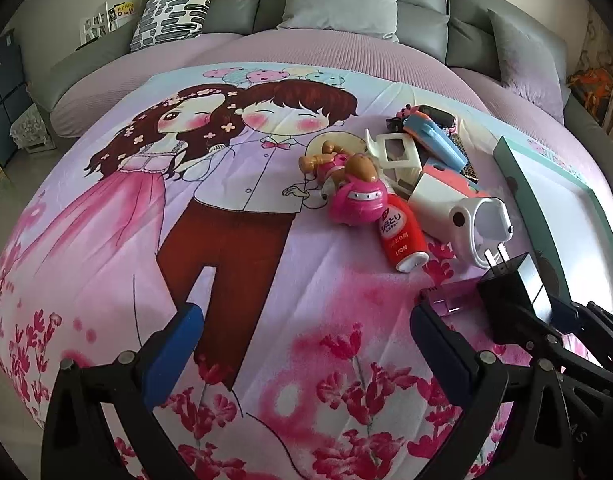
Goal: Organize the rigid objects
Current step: 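Grasp the black charger with the right tool while the left tool approaches the pink lighter, then grasp the pink lighter with the left tool while the right tool holds the charger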
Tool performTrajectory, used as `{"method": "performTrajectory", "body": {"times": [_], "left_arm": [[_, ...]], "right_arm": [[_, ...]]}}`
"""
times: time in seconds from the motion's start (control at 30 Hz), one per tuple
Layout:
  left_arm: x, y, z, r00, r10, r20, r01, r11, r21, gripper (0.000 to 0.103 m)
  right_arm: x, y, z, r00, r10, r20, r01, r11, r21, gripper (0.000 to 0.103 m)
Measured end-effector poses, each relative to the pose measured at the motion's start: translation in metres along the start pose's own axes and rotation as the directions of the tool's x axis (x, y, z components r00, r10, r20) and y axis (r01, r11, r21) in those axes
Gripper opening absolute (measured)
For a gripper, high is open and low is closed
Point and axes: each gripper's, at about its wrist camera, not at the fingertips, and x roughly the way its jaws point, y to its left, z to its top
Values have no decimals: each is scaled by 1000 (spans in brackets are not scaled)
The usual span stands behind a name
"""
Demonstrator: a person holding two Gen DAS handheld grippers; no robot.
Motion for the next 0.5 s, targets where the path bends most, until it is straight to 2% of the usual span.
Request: {"method": "performTrajectory", "body": {"times": [0.33, 0.5], "left_arm": [[3, -13, -2, 1000, 2, -10, -2, 999, 32, 103], [1, -18, -2, 1000, -4, -2, 4, 999, 41, 103]], "right_arm": [[-8, -4, -1, 998, 51, 34, -52, 998, 28, 32], [-16, -6, -1, 996, 64, 59, -66, 997, 40, 32]]}}
